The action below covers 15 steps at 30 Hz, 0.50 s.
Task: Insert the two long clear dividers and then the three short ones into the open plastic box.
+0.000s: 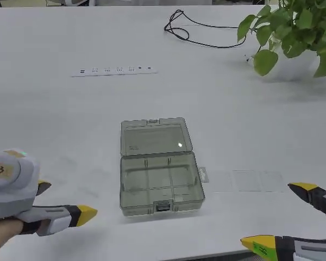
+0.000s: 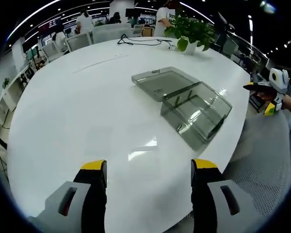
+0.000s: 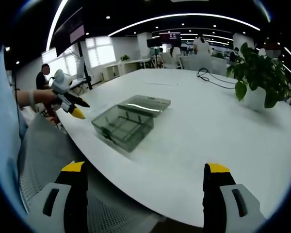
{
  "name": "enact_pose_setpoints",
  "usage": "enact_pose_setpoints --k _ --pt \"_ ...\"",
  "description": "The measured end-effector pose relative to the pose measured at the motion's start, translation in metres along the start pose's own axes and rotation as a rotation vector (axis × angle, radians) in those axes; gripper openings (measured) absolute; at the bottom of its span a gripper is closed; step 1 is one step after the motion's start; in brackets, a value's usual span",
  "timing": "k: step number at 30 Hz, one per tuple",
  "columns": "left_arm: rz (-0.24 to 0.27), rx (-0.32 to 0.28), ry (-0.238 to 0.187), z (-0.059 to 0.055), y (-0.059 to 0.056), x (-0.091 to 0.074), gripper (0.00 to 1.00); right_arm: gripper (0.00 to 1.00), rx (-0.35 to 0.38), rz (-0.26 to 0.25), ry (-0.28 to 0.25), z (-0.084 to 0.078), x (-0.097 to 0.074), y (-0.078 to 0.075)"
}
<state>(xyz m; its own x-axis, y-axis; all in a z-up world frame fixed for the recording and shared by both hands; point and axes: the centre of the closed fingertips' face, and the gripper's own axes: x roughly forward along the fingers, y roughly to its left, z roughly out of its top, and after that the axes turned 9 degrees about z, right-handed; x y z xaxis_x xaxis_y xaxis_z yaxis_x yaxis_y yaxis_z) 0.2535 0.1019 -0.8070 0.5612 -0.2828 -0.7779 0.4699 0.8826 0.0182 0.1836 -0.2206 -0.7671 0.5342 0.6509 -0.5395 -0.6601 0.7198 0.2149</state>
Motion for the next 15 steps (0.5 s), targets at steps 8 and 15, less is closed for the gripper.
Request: enact_pose_setpoints --k 8,15 --pt "0.006 0.004 0.06 -0.005 0.0 0.014 0.61 1.0 0.003 -0.01 0.004 -0.001 -0.003 0.0" --pt "0.031 0.033 0.1 -0.012 0.001 0.021 0.53 1.0 0.007 -0.015 0.01 -0.002 -0.003 -0.001"
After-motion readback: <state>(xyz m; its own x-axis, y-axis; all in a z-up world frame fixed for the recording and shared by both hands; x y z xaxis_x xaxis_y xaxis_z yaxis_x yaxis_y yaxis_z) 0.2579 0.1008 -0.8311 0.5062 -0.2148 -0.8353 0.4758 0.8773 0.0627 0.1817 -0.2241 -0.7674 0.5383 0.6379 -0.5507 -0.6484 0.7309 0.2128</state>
